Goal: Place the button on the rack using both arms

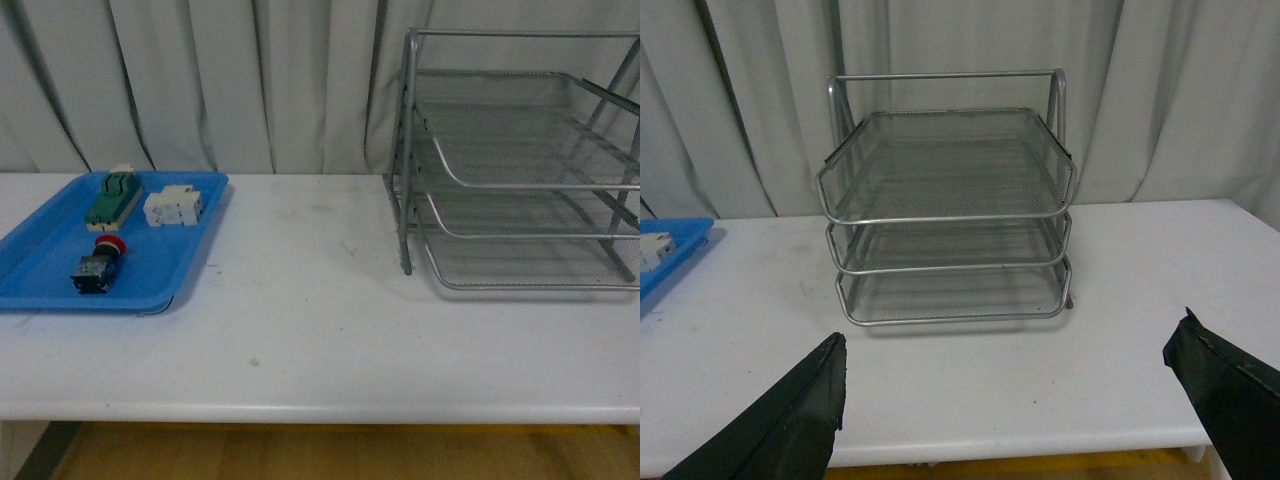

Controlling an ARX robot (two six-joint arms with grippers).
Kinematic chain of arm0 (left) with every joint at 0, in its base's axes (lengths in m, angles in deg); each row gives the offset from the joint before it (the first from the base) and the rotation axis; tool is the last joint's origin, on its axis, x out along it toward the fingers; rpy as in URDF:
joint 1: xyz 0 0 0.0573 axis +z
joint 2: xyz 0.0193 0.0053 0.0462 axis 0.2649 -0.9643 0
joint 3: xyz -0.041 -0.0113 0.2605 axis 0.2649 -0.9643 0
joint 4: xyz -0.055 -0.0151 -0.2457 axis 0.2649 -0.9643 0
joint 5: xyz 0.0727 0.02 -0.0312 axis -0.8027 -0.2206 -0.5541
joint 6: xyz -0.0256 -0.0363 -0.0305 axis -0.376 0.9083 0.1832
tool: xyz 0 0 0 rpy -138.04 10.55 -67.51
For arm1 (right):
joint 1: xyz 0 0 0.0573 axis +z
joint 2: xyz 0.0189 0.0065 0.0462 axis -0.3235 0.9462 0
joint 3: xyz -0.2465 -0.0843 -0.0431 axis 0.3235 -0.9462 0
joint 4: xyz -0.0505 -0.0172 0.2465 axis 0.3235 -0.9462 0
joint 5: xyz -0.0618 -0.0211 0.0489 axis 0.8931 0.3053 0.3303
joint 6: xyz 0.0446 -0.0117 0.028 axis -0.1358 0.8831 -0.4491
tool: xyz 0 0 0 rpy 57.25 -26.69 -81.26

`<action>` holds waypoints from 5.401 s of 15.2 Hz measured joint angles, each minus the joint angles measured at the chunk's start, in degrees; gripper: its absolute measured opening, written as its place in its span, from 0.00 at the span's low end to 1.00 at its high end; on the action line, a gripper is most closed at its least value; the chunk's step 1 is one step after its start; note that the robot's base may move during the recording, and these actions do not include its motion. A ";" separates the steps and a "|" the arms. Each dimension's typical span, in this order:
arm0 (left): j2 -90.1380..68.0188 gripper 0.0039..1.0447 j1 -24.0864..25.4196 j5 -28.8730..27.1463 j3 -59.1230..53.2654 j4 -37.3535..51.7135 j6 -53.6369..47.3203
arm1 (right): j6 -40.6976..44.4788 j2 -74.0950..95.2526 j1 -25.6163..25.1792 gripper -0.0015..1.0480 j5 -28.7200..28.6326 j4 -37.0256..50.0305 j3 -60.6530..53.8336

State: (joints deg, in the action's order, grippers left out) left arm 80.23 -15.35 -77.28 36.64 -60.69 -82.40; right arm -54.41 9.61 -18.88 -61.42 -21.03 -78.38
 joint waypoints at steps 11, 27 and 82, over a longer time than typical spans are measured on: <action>0.00 0.94 0.00 0.00 0.00 0.00 0.00 | -1.73 1.62 -0.92 0.94 -2.54 -6.40 1.88; 0.00 0.94 0.00 -0.02 0.00 0.00 0.00 | -61.72 113.07 0.37 0.94 -15.10 60.67 36.65; 0.00 0.94 -0.04 0.00 0.00 0.00 0.00 | -0.35 24.39 0.00 0.02 -0.33 24.74 -0.09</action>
State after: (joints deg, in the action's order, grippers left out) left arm 80.23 -15.40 -77.28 36.64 -60.69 -82.40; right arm -54.76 34.00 -18.88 -61.75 3.71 -78.47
